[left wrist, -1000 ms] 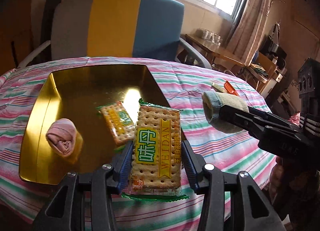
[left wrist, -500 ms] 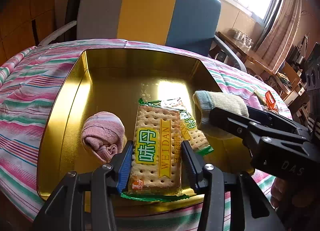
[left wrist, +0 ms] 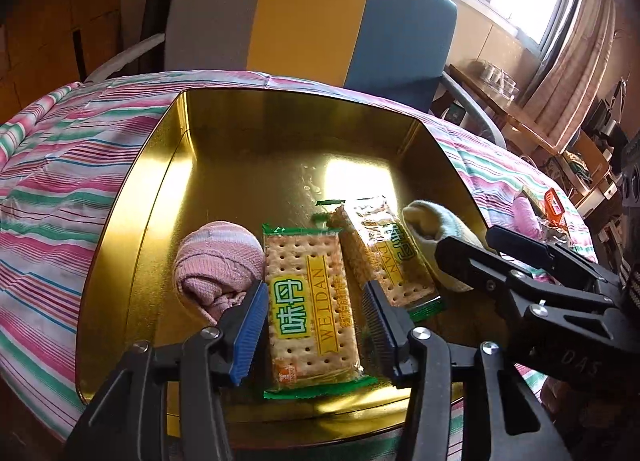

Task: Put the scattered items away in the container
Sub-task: 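Lower cream sock into the tin tray and open right gripper, then move left tool to orange snack bag while right tool heads toward pink rollers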

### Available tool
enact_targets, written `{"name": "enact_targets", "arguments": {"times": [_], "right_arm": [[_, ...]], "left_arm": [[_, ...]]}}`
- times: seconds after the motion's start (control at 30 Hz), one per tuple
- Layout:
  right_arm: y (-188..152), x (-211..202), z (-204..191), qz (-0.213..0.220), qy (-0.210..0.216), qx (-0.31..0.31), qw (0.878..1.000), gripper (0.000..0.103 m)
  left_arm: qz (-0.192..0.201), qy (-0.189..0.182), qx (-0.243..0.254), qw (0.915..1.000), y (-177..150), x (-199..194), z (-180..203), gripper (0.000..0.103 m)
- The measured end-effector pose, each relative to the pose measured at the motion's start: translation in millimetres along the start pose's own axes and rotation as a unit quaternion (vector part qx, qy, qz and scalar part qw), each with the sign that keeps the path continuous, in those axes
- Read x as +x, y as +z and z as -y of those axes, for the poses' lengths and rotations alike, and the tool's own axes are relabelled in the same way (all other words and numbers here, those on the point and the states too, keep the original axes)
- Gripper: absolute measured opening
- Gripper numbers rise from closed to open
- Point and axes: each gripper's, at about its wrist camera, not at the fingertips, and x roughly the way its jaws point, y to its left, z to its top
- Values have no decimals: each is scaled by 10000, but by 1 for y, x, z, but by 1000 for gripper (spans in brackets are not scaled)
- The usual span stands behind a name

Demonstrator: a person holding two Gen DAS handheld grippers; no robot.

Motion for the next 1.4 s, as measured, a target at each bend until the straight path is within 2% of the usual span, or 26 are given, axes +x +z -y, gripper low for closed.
{"name": "enact_targets", "arguments": {"times": [0.13,0.23,0.33,0.43,0.53,0.67,0.77,0.87,1.07,1.3,1.37,1.4], "right_arm": [[-6,-15,11,134,46,228,9996,78],[-14,-28,27,232,19,470,9986,80],[-29,-41,49,271,-111,733,9969,81],[-48,-56,78,289,-282,991,9943,84],[-67,-72,112,337,-505,1309,9895,86],[-79,-92,164,447,-901,1719,9800,88],[-80,-105,202,572,-1138,2002,9714,88],[-68,-111,230,700,-1282,2105,9666,90],[-37,-91,266,612,-1408,2018,9673,91],[-20,-48,280,148,-1245,1701,9774,92],[-22,-41,276,37,-1254,1521,9804,89],[-24,-39,272,-9,-1249,1427,9819,84]], "left_arm": [[158,81,-86,9998,-2,-11,0,53],[249,-61,-20,9997,-7,-22,10,53],[412,-276,231,9985,-15,-35,31,54],[386,-670,591,9953,-24,-43,60,55],[204,-1138,1150,9866,-37,-45,96,55],[-96,-1630,1940,9673,-59,-40,144,56],[-426,-1834,2301,9548,-75,-29,170,56],[-712,-1885,2440,9486,-86,-16,180,56],[-988,-1791,2408,9488,-94,0,181,56],[-1146,-1738,2350,9495,-97,11,178,56],[-1153,-1749,2335,9495,-97,11,177,56],[-1154,-1758,2322,9497,-97,10,176,56]]}}
